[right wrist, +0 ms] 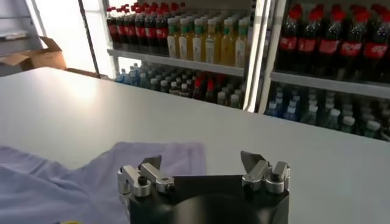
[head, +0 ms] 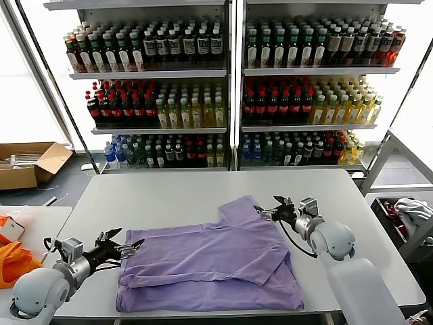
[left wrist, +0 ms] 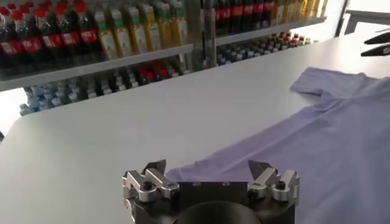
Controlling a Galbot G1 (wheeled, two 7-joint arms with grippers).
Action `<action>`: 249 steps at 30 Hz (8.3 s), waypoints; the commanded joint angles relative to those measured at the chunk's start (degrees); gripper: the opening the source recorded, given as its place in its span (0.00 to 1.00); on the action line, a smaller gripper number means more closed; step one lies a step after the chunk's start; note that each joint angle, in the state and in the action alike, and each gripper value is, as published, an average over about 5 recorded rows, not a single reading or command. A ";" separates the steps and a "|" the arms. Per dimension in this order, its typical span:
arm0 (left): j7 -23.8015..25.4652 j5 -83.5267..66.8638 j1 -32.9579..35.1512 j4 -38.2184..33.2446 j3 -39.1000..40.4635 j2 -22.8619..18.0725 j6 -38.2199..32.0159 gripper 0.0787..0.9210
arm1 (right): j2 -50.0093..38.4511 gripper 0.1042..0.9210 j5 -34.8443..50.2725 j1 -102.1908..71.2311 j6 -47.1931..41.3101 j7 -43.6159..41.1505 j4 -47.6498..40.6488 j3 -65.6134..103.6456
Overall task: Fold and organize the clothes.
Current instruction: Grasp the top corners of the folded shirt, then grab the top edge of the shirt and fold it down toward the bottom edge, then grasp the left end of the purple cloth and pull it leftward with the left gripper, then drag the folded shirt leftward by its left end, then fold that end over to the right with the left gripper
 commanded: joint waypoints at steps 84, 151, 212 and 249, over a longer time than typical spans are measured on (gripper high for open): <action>-3.39 -12.42 24.16 -20.60 -15.93 2.25 -4.23 0.02 | -13.46 0.00 26.16 -50.64 -1.07 5.67 44.87 23.53; -43.80 2.87 35.73 -24.75 0.36 -22.93 -13.88 0.88 | -0.71 0.88 8.34 -54.75 30.77 7.63 41.30 29.87; -22.06 0.74 23.33 -22.44 -19.35 -0.59 -13.78 0.05 | -0.58 0.88 9.90 -58.17 29.41 6.91 46.11 29.79; -26.12 4.39 18.33 -21.09 10.34 -9.04 -9.25 0.13 | 0.64 0.88 7.81 -56.85 28.11 6.98 46.13 26.66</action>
